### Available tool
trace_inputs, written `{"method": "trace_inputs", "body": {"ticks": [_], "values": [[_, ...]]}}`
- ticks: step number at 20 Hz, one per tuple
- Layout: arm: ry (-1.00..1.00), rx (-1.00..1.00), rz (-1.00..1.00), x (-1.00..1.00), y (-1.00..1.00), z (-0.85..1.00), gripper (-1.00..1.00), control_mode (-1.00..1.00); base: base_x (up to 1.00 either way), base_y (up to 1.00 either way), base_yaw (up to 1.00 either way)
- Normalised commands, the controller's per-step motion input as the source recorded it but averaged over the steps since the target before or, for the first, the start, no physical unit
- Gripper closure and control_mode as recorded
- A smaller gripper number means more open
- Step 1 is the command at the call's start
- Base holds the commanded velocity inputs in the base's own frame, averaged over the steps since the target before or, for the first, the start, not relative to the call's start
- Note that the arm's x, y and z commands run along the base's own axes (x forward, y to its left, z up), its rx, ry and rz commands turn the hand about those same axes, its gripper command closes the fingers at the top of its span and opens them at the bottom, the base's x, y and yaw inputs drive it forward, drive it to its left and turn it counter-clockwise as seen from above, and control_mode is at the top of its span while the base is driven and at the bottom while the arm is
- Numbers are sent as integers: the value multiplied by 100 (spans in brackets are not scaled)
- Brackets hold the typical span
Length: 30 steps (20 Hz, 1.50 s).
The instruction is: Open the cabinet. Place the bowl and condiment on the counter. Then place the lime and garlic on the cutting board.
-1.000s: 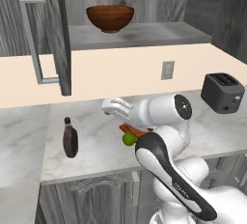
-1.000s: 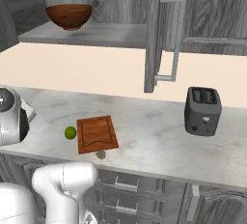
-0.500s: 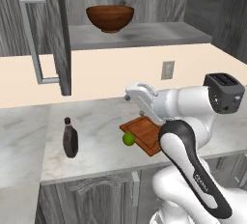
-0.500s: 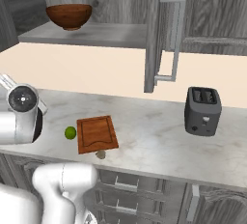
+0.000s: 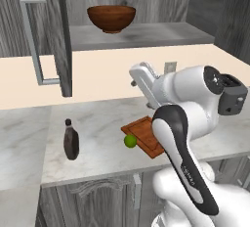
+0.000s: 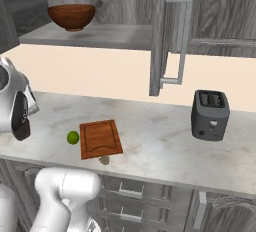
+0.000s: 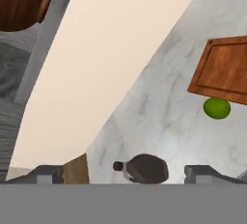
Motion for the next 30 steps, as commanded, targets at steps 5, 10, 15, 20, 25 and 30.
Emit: {"method": "trace_inputs", "body": {"ticks": [5,10,15,20,25,30], "values": [[6,14,-4,11,-40,58,-100,-100,0,0,0],[-2,23,0,22,-25,41,-100,-100,0,0,0],[-9,16,-6,10,-1,40,-100,-100,0,0,0],[-7,7,-6,31,2,36,-100,-100,0,0,0],[0,0,0,51,0,8,-100,-100,0,0,0],[0,1,0,61,-12,9,-100,-100,0,0,0]]}}
